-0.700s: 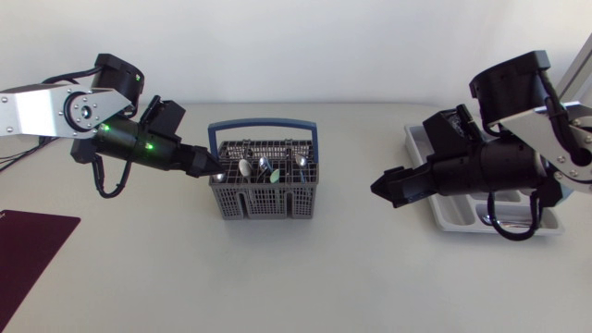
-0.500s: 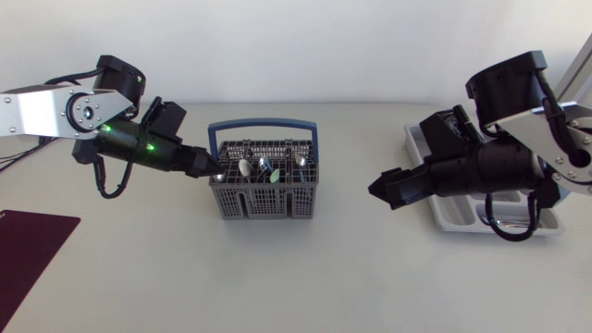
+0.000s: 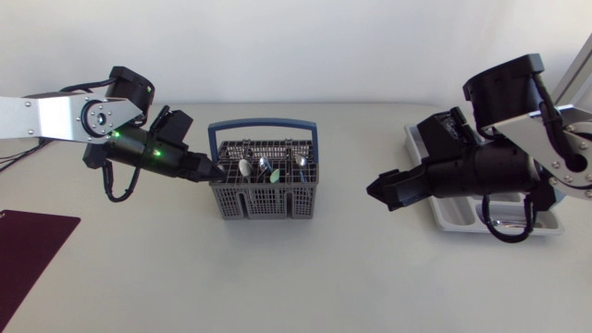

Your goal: Transfer all utensils from the basket to the drawer tray.

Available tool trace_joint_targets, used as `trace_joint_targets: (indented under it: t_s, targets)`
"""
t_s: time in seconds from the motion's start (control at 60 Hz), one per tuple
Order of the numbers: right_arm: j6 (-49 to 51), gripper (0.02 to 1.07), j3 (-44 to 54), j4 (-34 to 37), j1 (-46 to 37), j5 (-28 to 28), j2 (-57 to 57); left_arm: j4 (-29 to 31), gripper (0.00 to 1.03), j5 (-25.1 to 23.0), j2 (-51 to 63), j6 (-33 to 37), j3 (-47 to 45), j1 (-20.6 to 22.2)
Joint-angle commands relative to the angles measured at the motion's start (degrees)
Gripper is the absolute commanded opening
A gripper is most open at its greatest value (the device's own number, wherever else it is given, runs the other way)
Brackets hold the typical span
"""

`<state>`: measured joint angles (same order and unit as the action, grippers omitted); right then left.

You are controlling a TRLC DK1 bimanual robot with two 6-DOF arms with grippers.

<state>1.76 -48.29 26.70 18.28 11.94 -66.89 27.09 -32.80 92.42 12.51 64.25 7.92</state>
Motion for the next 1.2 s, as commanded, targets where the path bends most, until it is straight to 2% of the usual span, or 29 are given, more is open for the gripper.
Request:
trace_joint_targets:
  t_s: [0.0,0.367,0.633,0.733,0.983,1.183]
  targets:
    - [0.53,1.02,1.97,-0.77,0.35,-0.43,-0.43,-0.20,0.04,-2.45,0.48,0.85,1.23,-0.80]
    - [0.88,1.02,2.77,-0.95,0.61,-0.43,0.18,-0.29,0.04,-7.46,-1.89,0.41,0.70,-2.30]
    - [1.84,1.02,2.77,-1.21,1.58,-0.52,1.50,-0.99,0.04,-8.60,-9.89,-2.49,0.97,-5.11]
    - [1.84,1.02,2.77,-1.39,1.84,-0.61,2.29,-0.99,0.04,-11.24,-12.44,-4.08,1.14,-6.17]
    - [2.46,1.02,3.29,-2.88,2.28,-0.78,5.19,-1.08,0.04,-17.65,-18.86,-7.68,-0.18,-5.99]
    - [6.24,1.02,3.64,-2.62,4.22,-0.96,8.18,-1.16,0.04,-20.99,-24.13,-8.38,-1.85,-3.53]
